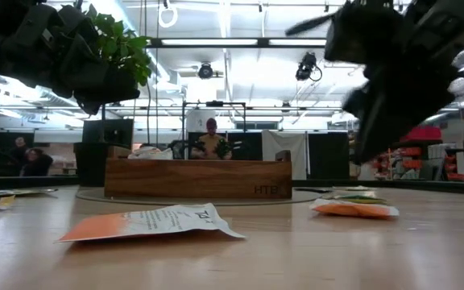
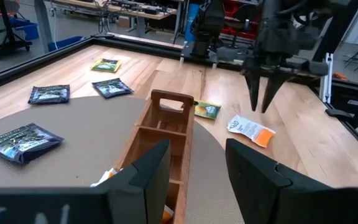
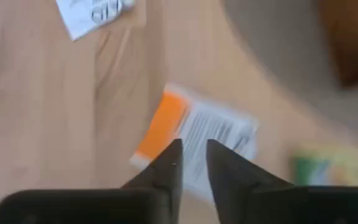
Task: Pick & Place Tea
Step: Put the bottom right orange tea bag into the left compartment of the wooden organizer
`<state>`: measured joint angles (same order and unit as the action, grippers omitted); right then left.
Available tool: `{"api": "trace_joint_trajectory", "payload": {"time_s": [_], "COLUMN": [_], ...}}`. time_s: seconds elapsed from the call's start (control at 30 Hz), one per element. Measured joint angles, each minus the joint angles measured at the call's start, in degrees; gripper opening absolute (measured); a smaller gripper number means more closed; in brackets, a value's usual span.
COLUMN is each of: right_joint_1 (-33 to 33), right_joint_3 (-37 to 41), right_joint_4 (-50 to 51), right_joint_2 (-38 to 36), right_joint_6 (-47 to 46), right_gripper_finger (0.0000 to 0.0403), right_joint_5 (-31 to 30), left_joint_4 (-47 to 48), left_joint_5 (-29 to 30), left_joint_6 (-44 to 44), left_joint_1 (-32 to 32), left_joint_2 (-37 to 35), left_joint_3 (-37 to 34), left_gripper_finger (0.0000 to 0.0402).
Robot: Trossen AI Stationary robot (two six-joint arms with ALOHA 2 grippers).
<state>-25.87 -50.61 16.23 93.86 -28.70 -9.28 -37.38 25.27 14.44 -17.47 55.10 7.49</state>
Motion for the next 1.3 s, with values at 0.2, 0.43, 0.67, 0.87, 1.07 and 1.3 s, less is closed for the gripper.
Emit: {"api": "trace_joint_trajectory", "payload": {"time_s": [0.2, 0.43, 0.67, 0.87, 1.07, 1.3], "right_joint_1": [1.06, 2.81, 1.72, 1.20, 0.72, 0.52], "right_joint_3": [1.26, 4.10, 6.68, 6.47, 6.38, 6.49], "right_joint_4": [0.81, -0.05, -2.95, -5.25, -5.74, -5.82], "right_joint_2": [0.07, 0.07, 1.12, 4.79, 6.67, 6.95], "right_joint_6": [-9.58, -13.62, -12.75, -9.82, -9.38, -7.51], "right_gripper_finger": [0.0174, 0.0237, 0.0219, 0.0199, 0.0158, 0.0033], "right_joint_5": [2.92, 3.83, 1.46, -1.75, -5.05, -8.02], "left_joint_4": [-0.03, 0.06, 0.13, 0.13, 0.11, 0.24], "left_joint_5": [-0.56, -2.04, -2.16, -2.13, -2.12, -2.11], "left_joint_6": [-0.55, -0.52, -0.73, -0.72, -0.50, -0.08], "left_joint_1": [-0.02, -0.11, -0.13, -0.07, -0.07, -0.07], "left_joint_2": [-0.01, 0.00, -0.01, 0.02, -0.01, -0.01], "left_joint_3": [0.00, 0.00, 0.00, 0.00, 0.00, 0.00], "left_gripper_finger": [0.0161, 0.0161, 0.0161, 0.0161, 0.0161, 0.0161]}}
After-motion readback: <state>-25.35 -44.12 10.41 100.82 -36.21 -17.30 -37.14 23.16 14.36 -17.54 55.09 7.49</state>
